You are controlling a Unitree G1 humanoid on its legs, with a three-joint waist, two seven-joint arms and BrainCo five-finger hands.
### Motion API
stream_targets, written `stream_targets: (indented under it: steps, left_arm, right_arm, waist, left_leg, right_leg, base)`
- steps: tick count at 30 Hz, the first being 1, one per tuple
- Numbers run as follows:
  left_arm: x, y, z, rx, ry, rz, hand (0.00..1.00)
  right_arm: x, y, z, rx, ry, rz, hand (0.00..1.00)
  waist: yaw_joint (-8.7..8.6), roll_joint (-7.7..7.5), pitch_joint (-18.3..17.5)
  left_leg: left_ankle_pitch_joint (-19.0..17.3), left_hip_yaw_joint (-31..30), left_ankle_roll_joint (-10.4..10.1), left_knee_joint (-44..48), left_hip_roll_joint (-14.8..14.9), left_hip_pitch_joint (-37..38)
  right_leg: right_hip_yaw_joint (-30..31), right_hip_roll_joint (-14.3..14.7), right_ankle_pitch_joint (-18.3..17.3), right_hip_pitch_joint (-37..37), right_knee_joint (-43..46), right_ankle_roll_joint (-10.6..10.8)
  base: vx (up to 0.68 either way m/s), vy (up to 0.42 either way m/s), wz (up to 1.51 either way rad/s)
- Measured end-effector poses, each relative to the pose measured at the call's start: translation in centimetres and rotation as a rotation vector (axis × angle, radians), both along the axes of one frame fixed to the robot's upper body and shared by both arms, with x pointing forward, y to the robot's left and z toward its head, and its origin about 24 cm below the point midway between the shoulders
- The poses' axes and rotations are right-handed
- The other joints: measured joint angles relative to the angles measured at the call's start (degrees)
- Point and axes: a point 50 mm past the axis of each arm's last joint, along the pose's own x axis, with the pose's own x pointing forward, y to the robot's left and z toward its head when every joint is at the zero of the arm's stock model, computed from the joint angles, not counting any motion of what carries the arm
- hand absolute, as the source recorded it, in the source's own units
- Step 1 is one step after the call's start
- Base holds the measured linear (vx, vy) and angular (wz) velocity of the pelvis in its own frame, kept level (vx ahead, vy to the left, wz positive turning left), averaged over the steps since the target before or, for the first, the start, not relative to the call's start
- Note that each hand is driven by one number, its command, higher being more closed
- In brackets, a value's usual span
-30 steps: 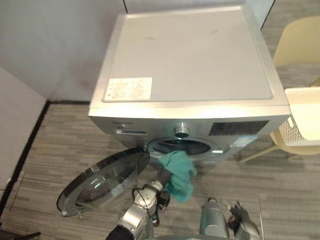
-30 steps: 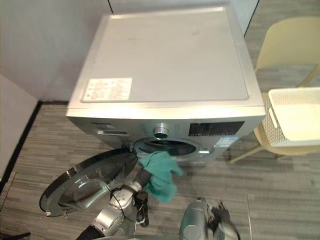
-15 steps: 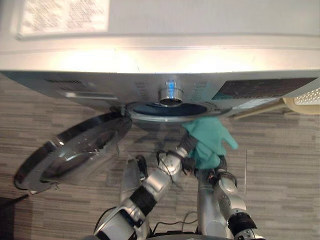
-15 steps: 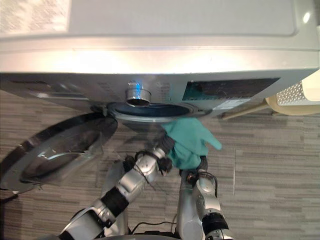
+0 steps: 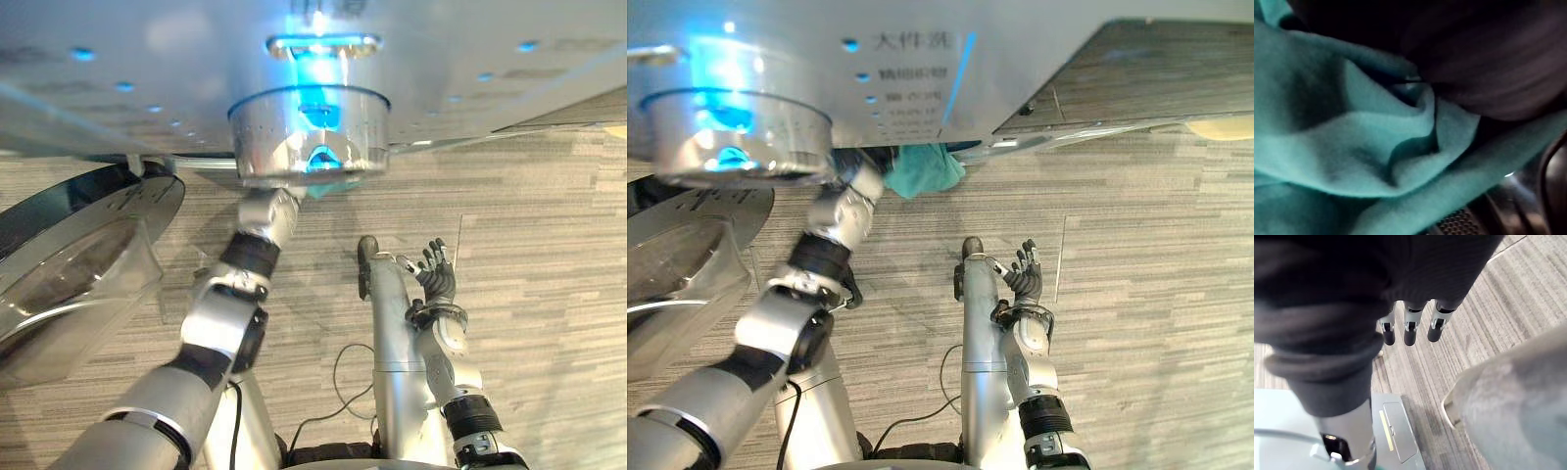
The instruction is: Pick up the laundry basket with both hands and put the clothes into the washing machine.
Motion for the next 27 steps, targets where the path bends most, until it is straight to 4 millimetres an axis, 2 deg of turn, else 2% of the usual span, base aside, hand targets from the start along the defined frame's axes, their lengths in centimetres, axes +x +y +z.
stream_targets:
  steps: [2,4,5,6,9,12,13,14,16,19,21,27]
  left_arm:
    - [-0.8,-0.4,5.0,-0.035,-0.118,-0.022,1.00]
    - [-2.7,-0.8,10.1,-0.050,-0.279,-0.037,1.00]
    - [-3.8,-0.8,12.0,-0.046,-0.352,-0.039,1.00]
    - [-4.6,-0.1,13.0,-0.056,-0.434,-0.019,1.00]
    - [-4.8,0.0,13.0,-0.028,-0.439,0.063,1.00]
    - [-5.1,-0.5,12.8,0.165,-0.470,0.283,1.00]
    - [-5.4,-0.9,12.6,0.308,-0.513,0.419,0.00]
    - [-5.5,-1.2,12.5,0.373,-0.539,0.477,0.00]
    - [-5.9,-2.0,12.3,0.634,-0.640,0.675,0.00]
    - [-6.1,-3.0,12.2,0.822,-0.703,0.765,0.00]
    - [-6.0,-3.7,12.1,0.906,-0.714,0.757,0.00]
    - [-3.4,-4.7,11.4,0.987,-0.501,0.612,0.00]
  right_arm:
    - [-0.2,-0.5,-0.2,0.018,-0.002,-0.024,0.00]
    - [-0.4,-0.9,-0.5,0.028,0.006,-0.030,0.00]
    - [-0.6,-1.2,-0.6,0.041,0.010,-0.044,0.00]
    - [-0.6,-1.1,-0.8,0.047,0.013,-0.041,0.00]
    - [-1.5,-1.6,-1.6,0.060,0.033,-0.050,0.00]
    - [-2.3,-2.5,-2.1,0.067,0.045,-0.079,0.00]
    - [-2.7,-2.8,-2.4,0.067,0.057,-0.093,0.00]
    - [-2.9,-2.9,-2.6,0.067,0.062,-0.100,0.00]
    - [-3.3,-3.2,-2.8,0.078,0.066,-0.114,0.00]
    - [-3.3,-3.2,-2.7,0.097,0.046,-0.123,0.00]
    - [-3.3,-3.1,-2.7,0.111,0.041,-0.122,0.00]
    - [-3.3,-2.9,-2.9,0.135,0.047,-0.127,0.00]
  waist:
    - [-0.04,0.00,0.0]
    - [-0.06,0.00,0.0]
    - [-0.11,0.01,0.0]
    - [-0.42,-0.11,0.1]
    - [-0.43,-0.23,0.2]
    - [-0.37,-0.23,0.2]
    - [-0.33,-0.22,0.1]
    - [-0.27,-0.22,0.1]
    - [-0.21,-0.21,0.1]
    - [-0.10,-0.19,0.1]
    - [-0.08,-0.19,0.1]
    - [-0.04,-0.22,0.1]
  left_leg:
    - [-0.1,0.2,0.3,0.1,0.4,-1.2]
    - [-0.3,0.3,0.6,0.5,0.4,-2.1]
    - [-0.3,0.4,0.6,0.7,0.4,-2.2]
    - [-0.3,0.5,0.6,0.8,0.5,-2.4]
    - [-0.3,0.5,0.6,0.9,0.5,-2.4]
    - [-0.4,0.6,0.8,0.9,0.5,-2.5]
    - [-0.4,0.5,0.8,1.0,0.5,-2.7]
    - [-0.4,0.4,0.8,1.0,0.5,-2.8]
    - [-0.5,0.2,0.8,1.1,0.6,-3.0]
    - [-0.5,0.1,1.0,1.2,0.6,-3.5]
    - [-0.5,-0.1,1.0,1.3,0.5,-3.7]
    - [-0.5,-0.7,1.1,1.7,0.5,-5.2]
  right_leg:
    - [-0.1,0.0,0.3,-0.9,-0.6,0.2]
    - [-0.1,-0.1,0.4,-1.4,-0.7,0.2]
    - [-0.1,0.0,0.4,-1.5,-0.7,0.2]
    - [-0.1,0.0,0.4,-1.5,-0.8,0.2]
    - [-0.1,0.0,0.4,-1.6,-0.6,0.2]
    - [-0.1,0.0,0.5,-1.9,-0.6,0.1]
    - [-0.1,0.0,0.6,-2.1,-0.6,0.0]
    - [-0.2,0.0,0.6,-2.2,-0.6,-0.1]
    - [-0.3,0.0,0.7,-2.3,-0.7,-0.2]
    - [-0.4,0.0,0.9,-2.5,-0.7,-0.2]
    - [-0.5,0.0,1.1,-2.6,-0.8,-0.2]
    - [-1.0,0.0,2.0,-3.1,-1.4,0.0]
  base:
    - [-0.01,0.045,-0.06]
    - [-0.02,0.042,-0.04]
    - [-0.01,0.039,-0.05]
    - [-0.01,0.030,-0.05]
    - [0.00,0.000,0.00]
    - [-0.03,0.011,-0.01]
    - [0.00,0.000,0.00]
    - [0.00,0.000,0.00]
    - [-0.03,0.018,-0.02]
    - [-0.04,0.018,0.00]
    - [-0.05,0.019,0.00]
    - [-0.05,0.017,0.00]
